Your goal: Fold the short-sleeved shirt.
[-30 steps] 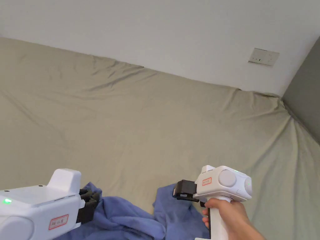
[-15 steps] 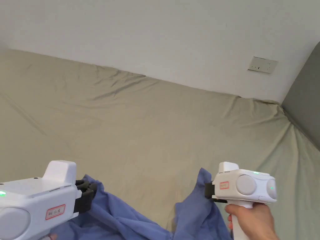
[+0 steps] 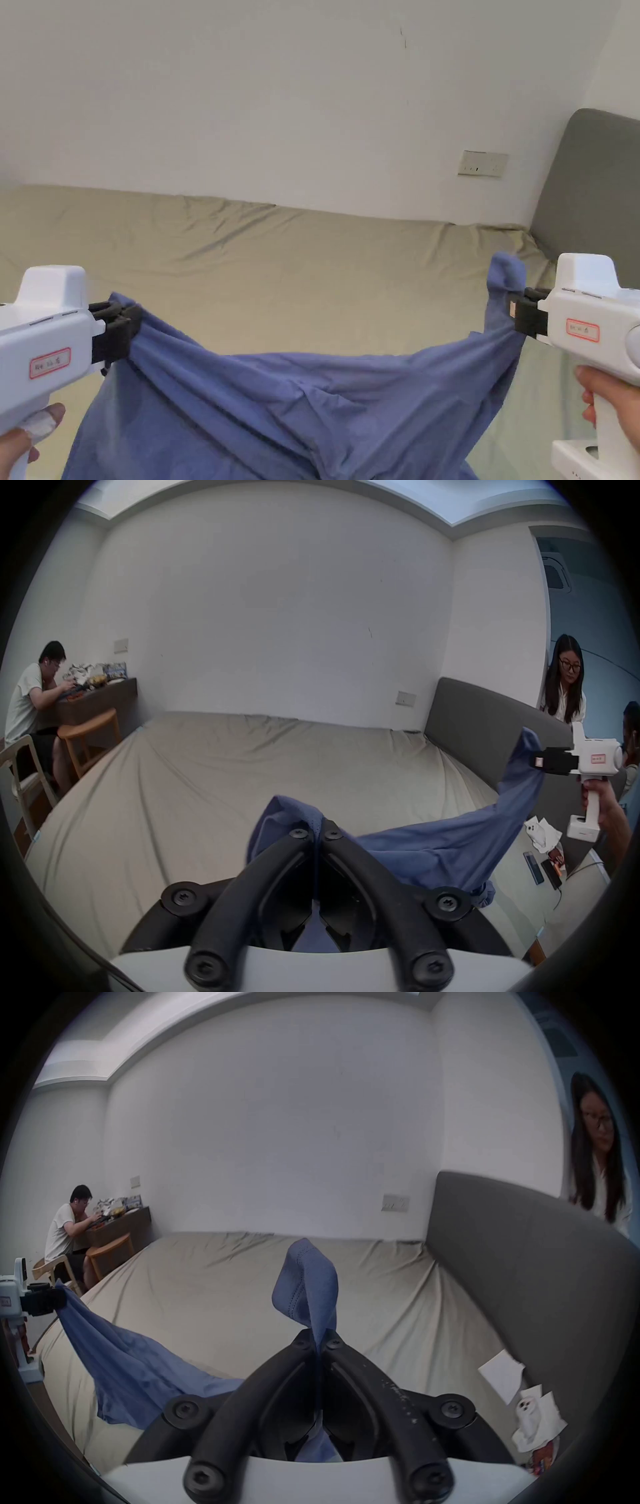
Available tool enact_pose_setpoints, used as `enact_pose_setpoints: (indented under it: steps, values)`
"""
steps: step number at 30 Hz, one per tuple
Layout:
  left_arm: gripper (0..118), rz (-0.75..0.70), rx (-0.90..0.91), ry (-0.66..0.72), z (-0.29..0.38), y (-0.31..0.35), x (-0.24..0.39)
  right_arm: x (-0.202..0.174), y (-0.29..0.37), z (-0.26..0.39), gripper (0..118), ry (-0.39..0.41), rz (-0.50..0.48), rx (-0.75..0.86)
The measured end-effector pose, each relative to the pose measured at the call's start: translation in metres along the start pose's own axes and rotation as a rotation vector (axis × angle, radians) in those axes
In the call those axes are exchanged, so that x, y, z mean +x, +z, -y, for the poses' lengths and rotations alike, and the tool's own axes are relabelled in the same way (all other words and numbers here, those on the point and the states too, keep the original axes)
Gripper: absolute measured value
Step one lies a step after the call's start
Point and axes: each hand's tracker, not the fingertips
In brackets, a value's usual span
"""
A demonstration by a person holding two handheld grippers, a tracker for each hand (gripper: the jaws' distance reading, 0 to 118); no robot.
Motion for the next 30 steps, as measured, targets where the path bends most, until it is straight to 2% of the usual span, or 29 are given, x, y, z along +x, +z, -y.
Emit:
enact_pose_setpoints:
  steps: [9,13,18,30]
  values:
    - [1,-0.121,0.140,-0.020,-0.066,0.063,-0.031,0.029,0.085,-0.053,2,0.037,0.120,0.185]
    - [1,-0.108,0.176,-0.007,-0.097,0.082,-0.032,0.025,0.113,-0.081,2,0.099,0.143,0.265]
    - [1,-0.144,0.240,-0.099,-0.131,0.101,-0.010,0.013,0.136,-0.112,2,0.159,0.193,0.318]
    - [1,-0.149,0.236,-0.126,-0.160,0.095,0.001,0.034,0.141,-0.143,2,0.097,0.197,0.343]
